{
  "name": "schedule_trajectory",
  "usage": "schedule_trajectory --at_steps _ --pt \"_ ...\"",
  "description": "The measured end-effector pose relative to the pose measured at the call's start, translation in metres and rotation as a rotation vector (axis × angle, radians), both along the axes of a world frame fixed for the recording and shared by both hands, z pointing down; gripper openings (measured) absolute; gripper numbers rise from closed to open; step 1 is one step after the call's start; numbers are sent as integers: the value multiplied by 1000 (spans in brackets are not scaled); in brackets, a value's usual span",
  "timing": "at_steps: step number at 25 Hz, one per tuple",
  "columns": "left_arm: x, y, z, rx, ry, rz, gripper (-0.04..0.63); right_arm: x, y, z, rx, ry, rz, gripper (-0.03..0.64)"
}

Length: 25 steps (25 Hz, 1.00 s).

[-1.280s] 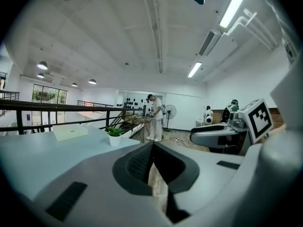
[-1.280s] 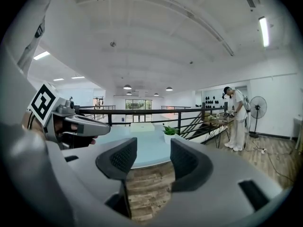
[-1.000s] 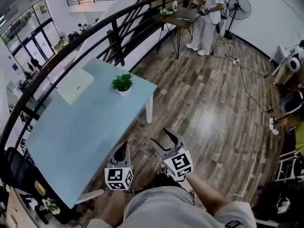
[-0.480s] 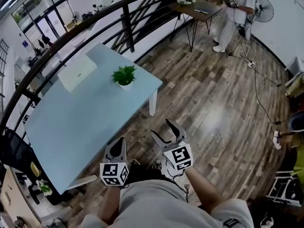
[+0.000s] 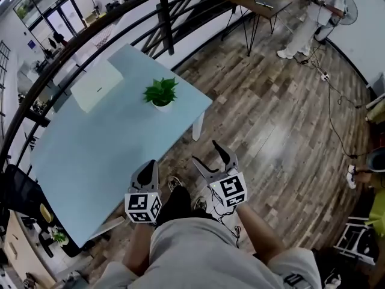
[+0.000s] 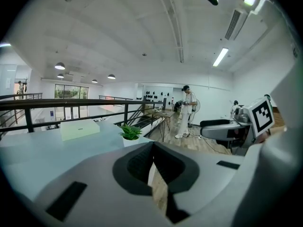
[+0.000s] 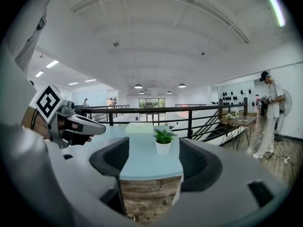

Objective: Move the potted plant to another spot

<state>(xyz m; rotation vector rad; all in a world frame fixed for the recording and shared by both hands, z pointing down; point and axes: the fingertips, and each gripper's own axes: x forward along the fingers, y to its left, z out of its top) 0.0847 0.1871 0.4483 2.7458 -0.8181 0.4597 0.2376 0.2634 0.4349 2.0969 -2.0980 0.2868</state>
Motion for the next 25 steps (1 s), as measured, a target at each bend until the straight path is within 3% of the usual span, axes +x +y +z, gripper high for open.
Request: schedule_trajectory --at_steps 6,12,17,25 --pt "25 -65 1 0 10 37 12 16 -52 -1 -4 7 -13 345" --pt "38 -109 16 -46 13 90 12 20 -93 28 -100 15 -33 368" --pt "45 -136 46 -76 -31 134 12 20 -118 55 -152 -3 -17 380" --pt "59 -166 103 -139 -107 99 12 21 -167 100 -192 -29 -76 394"
